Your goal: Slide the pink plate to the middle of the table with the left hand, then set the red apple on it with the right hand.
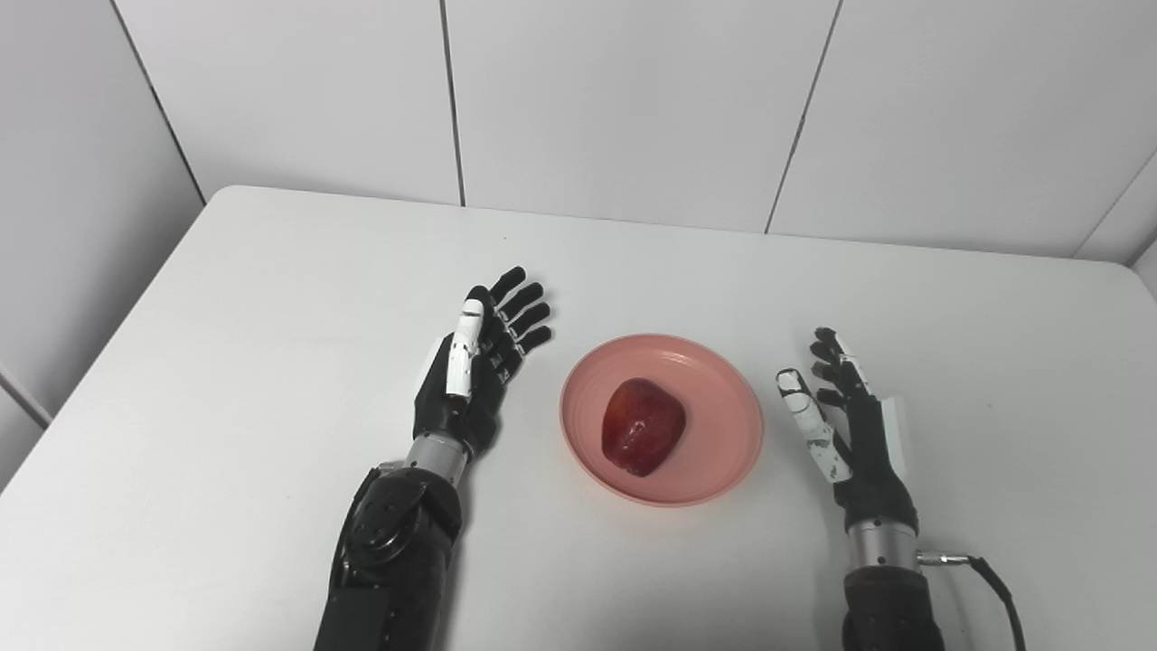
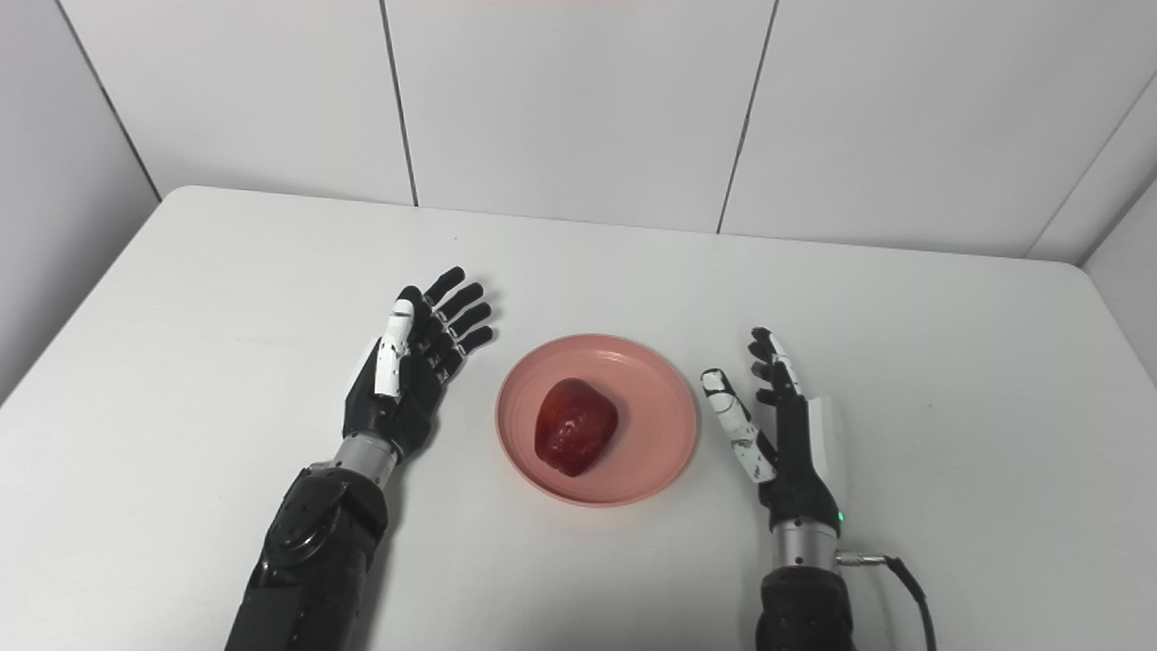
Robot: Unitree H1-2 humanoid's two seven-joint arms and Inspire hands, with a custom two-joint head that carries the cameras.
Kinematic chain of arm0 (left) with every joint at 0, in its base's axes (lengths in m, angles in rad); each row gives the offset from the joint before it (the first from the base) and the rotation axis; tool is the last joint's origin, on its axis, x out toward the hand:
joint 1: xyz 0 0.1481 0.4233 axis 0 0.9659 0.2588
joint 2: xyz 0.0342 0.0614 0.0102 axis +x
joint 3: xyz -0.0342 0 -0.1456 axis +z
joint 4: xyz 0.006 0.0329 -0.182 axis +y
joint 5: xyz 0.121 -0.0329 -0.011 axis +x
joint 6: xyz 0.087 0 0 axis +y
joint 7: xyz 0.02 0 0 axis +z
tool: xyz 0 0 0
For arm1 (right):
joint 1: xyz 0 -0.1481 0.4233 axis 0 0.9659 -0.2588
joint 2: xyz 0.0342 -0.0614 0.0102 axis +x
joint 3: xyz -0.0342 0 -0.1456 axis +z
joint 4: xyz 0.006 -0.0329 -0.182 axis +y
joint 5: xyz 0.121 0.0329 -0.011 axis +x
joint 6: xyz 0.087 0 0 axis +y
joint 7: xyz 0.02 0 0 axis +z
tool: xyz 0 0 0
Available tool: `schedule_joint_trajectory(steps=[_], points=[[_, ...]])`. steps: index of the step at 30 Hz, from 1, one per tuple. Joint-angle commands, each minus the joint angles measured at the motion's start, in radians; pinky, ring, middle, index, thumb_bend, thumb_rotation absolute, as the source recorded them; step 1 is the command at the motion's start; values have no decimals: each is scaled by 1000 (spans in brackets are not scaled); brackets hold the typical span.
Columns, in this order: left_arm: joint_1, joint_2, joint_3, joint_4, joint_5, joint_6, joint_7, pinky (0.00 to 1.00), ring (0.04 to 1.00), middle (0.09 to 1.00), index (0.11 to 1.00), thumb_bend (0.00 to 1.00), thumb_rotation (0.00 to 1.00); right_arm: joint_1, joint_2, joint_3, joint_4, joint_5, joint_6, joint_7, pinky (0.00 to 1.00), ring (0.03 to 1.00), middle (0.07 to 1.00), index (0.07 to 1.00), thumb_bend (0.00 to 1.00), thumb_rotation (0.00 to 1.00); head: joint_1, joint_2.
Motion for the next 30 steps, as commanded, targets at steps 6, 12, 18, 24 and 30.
schedule_joint_trajectory(steps=[6,12,18,24,30], points=[[31,11,-1,12,13,44,12,846,862,866,852,422,1000,-15,17,-11,5,72,-29,8,814,875,882,895,339,1000,2,1],[33,14,-4,9,18,43,12,850,863,870,859,418,1000,-20,16,-9,36,120,-64,16,808,879,891,901,271,1000,3,1],[37,17,-10,0,29,39,13,853,864,873,861,419,1000,-21,19,-4,47,126,-81,12,804,877,892,900,234,1000,3,0],[41,18,-15,-14,31,47,13,862,870,878,865,416,1000,-21,21,-3,51,130,-90,14,804,873,894,903,238,1000,5,1],[45,21,-22,-34,36,60,16,868,875,885,872,404,1000,-20,23,-1,44,126,-87,13,798,868,892,901,245,1000,6,1]])
